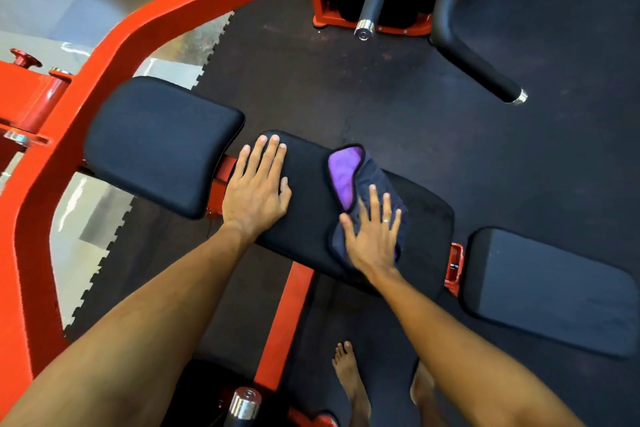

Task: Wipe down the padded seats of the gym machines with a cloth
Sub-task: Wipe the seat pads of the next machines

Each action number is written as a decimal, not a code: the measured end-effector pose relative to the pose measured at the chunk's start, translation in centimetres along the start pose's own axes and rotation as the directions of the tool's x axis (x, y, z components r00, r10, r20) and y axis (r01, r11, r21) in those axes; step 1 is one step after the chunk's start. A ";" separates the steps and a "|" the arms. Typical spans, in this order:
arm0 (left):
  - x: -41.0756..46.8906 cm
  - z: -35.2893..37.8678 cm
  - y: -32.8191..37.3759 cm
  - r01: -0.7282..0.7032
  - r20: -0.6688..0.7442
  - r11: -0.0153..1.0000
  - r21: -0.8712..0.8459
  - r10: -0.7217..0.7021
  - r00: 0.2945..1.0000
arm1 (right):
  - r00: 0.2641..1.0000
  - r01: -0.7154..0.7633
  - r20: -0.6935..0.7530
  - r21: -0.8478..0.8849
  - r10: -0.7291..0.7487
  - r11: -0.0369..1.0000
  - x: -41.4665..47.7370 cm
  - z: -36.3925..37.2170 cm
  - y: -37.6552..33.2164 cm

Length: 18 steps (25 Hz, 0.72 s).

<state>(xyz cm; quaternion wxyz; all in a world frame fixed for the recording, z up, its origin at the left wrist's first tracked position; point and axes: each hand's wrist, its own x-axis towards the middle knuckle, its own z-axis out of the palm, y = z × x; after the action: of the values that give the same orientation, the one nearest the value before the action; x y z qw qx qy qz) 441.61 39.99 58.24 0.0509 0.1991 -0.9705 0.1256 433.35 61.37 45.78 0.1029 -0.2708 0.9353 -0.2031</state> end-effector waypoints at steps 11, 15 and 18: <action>-0.2 0.1 -0.2 -0.018 0.049 1.000 0.006 0.018 0.999 | 0.999 0.024 -0.050 0.058 -0.021 0.998 -2.5 -0.2 -8.2; 0.0 -0.2 -0.2 -0.024 0.057 1.000 0.006 0.023 0.998 | 0.999 0.030 -0.013 -0.040 -0.030 0.999 -4.6 0.8 -0.8; 0.0 -0.2 -0.1 -0.025 0.041 0.999 0.023 0.024 0.999 | 0.895 -0.446 0.089 0.146 0.437 0.883 -1.5 -0.1 -2.5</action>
<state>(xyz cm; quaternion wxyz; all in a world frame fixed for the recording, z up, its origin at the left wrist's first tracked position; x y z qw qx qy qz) 441.70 39.97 58.48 0.0270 0.1904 -0.9722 0.1336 435.71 60.25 47.10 0.1933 -0.0470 0.9495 -0.2426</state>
